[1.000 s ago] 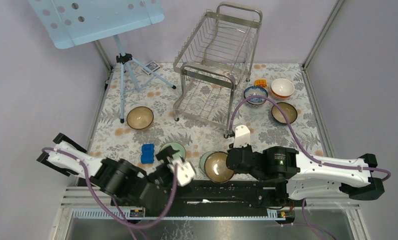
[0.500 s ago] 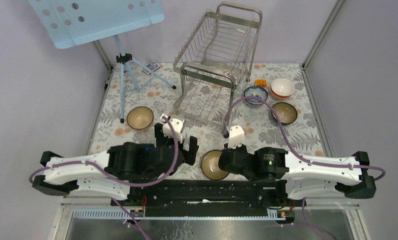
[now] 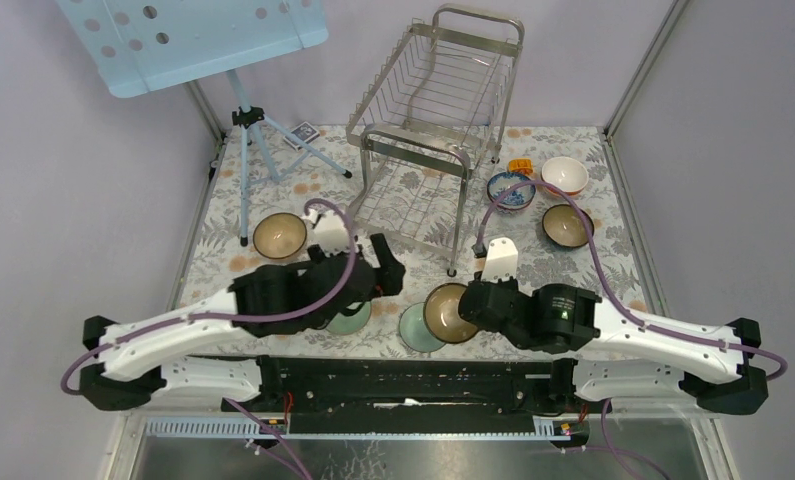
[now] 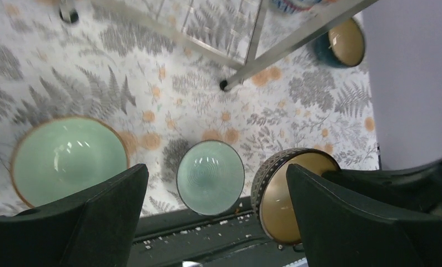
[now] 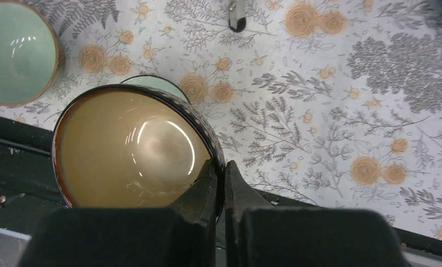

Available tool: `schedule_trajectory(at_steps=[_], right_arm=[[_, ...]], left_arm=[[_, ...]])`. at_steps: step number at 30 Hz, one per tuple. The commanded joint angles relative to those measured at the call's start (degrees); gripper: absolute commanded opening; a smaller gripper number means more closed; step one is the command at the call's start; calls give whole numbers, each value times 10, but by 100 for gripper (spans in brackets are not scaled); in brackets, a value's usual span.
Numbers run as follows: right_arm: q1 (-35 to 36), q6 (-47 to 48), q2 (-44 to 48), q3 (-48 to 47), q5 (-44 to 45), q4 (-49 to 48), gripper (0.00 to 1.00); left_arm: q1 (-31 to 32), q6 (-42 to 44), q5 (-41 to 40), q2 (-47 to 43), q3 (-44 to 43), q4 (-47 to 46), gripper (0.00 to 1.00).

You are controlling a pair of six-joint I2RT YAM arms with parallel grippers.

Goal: Unload the bowls from the dish rack
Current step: Place the bowl with the bowl.

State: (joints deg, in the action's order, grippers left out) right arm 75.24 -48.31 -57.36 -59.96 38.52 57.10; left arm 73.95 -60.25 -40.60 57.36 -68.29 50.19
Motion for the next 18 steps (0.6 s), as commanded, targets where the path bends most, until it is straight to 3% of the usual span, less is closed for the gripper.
schedule_trajectory(at_steps=[1,7,11,13,18], right_arm=[[-2,-34,-10,1,-15,-67,0],[-3,-60,-14,10,-23,-124,0],[-9,-60,-19,13,-33,-140,0],[-11,-59,-22,17,-39,-147,0],[-14,-58,-29,26,-47,-161,0]], left_arm=[[-13,-135,82,46,-23,31,99],[-13,-166,123,1,80,-48,98],[-13,-150,161,-31,137,-115,83],[-13,-120,178,-15,135,-118,77],[-13,-85,187,47,80,-64,73]])
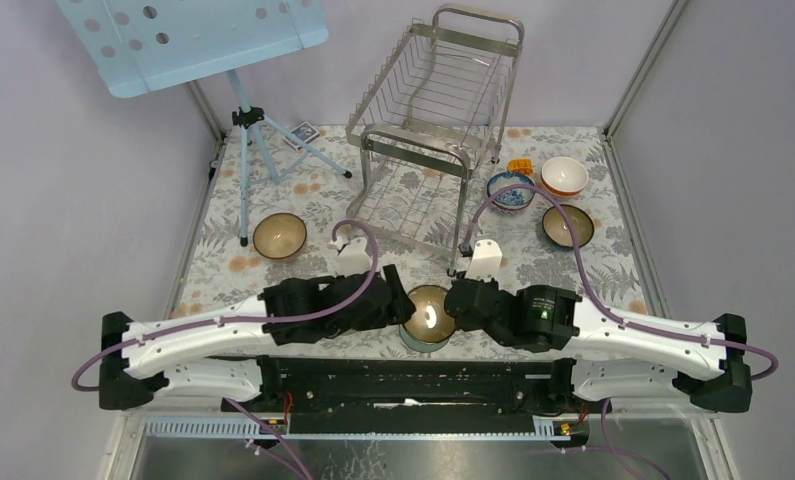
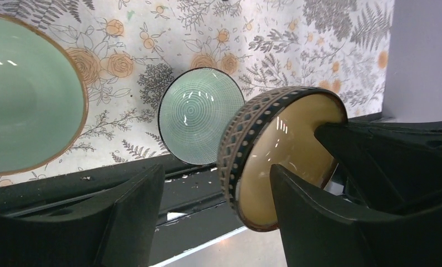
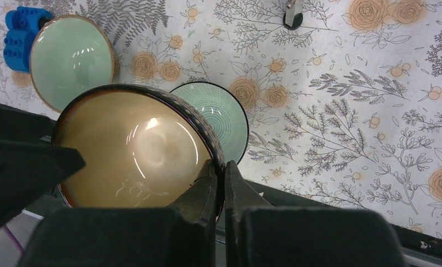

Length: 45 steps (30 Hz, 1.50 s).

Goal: Unload the bowls from the dish rack
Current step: Place the bowl with the bowl.

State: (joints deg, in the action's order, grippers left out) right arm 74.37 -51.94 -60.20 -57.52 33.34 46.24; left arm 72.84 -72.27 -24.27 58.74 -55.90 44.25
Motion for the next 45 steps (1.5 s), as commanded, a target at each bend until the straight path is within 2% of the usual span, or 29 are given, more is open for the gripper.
schedule_trajectory(at_steps=[1,3,4,8,9,11,16,17,19,20,23,24,26,28,31,36,40,43,45], right_arm=[[-5,-22,-2,1,3,-55,0],[-6,-22,-3,2,2,-57,0],[-6,-22,-3,2,1,-58,0],[-6,-24,0,-1,2,-57,0],[-6,-24,-1,-1,3,-57,0],[-6,-25,-3,0,2,-58,0],[-6,-26,-9,2,-3,-66,0],[-6,-23,-11,3,-3,-69,0],[-6,-21,-14,4,-3,-72,0],[-6,-19,-15,3,-4,-72,0],[-6,-11,-15,3,-11,-76,0],[-6,-5,-11,4,-14,-79,4],[-6,8,-5,6,-20,-87,31],[-6,16,3,5,-21,-86,58],[-6,27,15,0,-18,-76,71],[-6,69,42,17,-41,-94,74],[-6,94,69,67,-77,-142,74],[-6,106,87,111,-92,-170,74],[-6,113,97,127,-97,-182,74]], left_arm=[[-2,37,25,36,-46,-6,73],[-2,43,24,40,-46,-11,71],[-2,46,22,43,-46,-12,67],[-2,56,24,60,-46,-9,35],[-2,55,23,64,-45,-5,31],[-2,54,18,70,-45,2,28],[-2,61,20,82,-45,3,32],[-2,63,20,83,-46,3,27],[-2,65,19,86,-44,3,3],[-2,66,17,86,-45,5,0],[-2,70,4,83,-48,14,0],[-3,72,-4,80,-49,19,0],[-14,78,-16,72,-53,34,0],[-45,94,-12,59,-54,41,0],[-111,127,6,31,-56,44,0],[-256,192,17,1,-76,81,0],[-423,233,44,-6,-82,90,0],[-534,248,86,-2,-73,56,0],[-585,240,111,5,-58,15,0]])
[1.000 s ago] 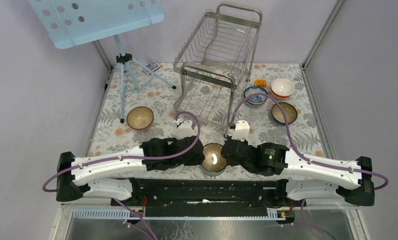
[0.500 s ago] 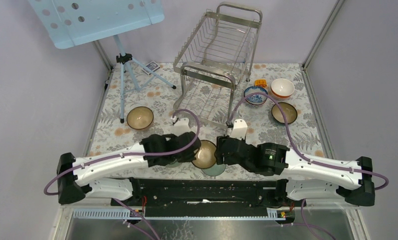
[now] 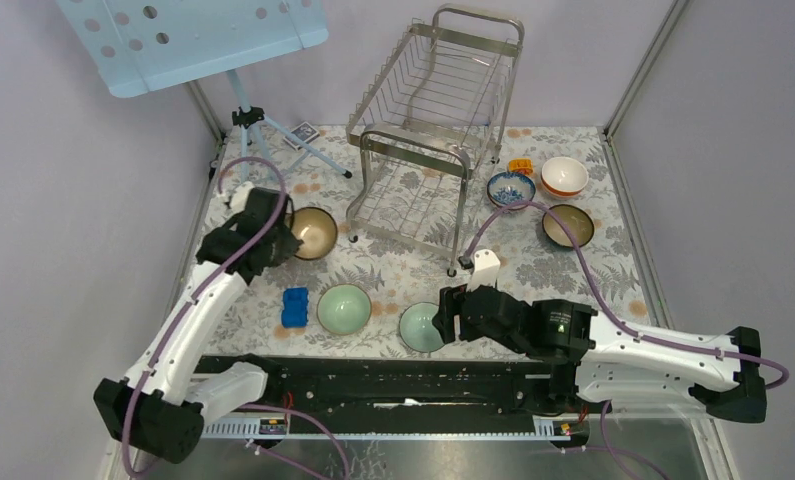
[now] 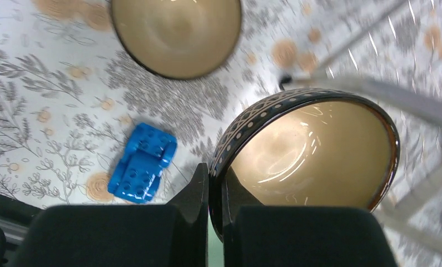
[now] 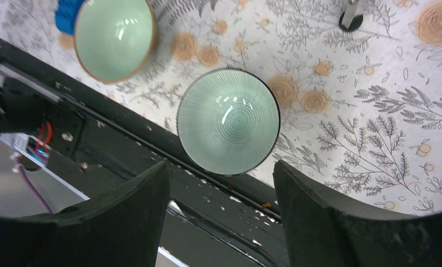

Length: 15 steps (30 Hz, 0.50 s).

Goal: Unload the bowls from the dish rack
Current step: Place the bowl with the bowl.

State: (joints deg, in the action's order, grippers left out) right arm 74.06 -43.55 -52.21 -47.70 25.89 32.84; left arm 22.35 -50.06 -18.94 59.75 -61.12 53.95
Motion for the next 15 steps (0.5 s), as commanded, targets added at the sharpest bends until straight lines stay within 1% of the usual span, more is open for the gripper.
schedule_trajectory(at_steps=[1,4,7,11,15], right_arm=[[-3,33,19,34,-27,-51,74],[-3,43,26,38,-28,-46,74],[-3,45,40,44,-27,-40,74],[-3,44,70,65,-18,-44,74],[-3,40,97,76,-4,-38,74]], left_arm=[[-103,16,70,3,0,-103,0],[-180,15,112,36,4,-155,0],[-243,19,160,75,-3,-182,0],[-287,35,177,140,-23,-182,0],[-305,49,184,182,-31,-185,0]])
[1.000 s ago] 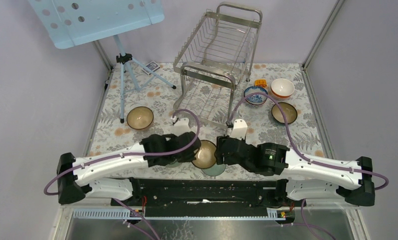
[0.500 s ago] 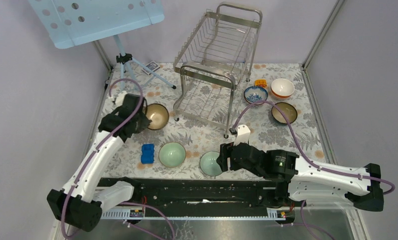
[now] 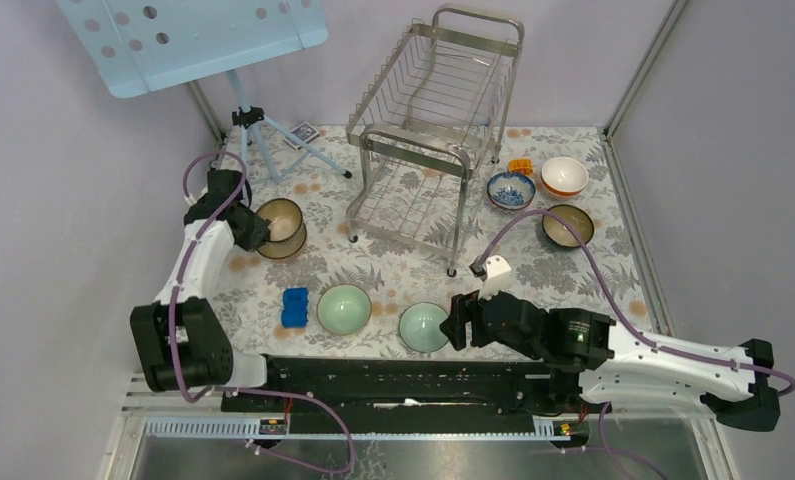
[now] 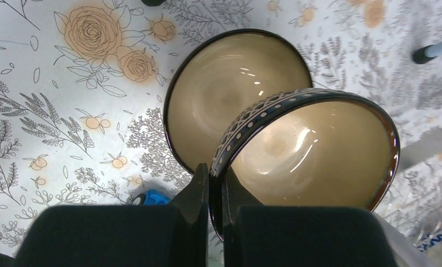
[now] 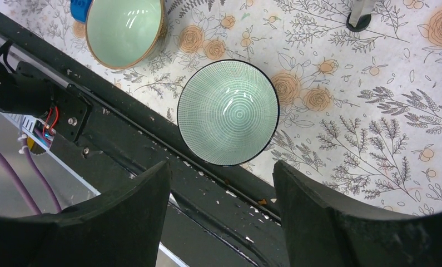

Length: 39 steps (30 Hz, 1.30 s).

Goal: Unload the bowls from the dish rack
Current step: Place the bowl with the bowl.

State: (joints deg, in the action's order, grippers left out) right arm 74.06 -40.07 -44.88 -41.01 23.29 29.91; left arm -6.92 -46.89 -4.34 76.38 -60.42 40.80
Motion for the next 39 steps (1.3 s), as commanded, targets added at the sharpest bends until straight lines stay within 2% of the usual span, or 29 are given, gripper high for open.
schedule_trajectory(at_steps=[1,14,39], right_arm=[[-3,5,28,10,27,-5,73],[-3,-2,54,12,49,-1,73],[-3,-23,72,18,62,9,72]], left_arm=[[-13,21,36,21,-38,-55,0],[-21,36,0,81,-41,-66,0],[-22,35,-17,114,7,-89,0]])
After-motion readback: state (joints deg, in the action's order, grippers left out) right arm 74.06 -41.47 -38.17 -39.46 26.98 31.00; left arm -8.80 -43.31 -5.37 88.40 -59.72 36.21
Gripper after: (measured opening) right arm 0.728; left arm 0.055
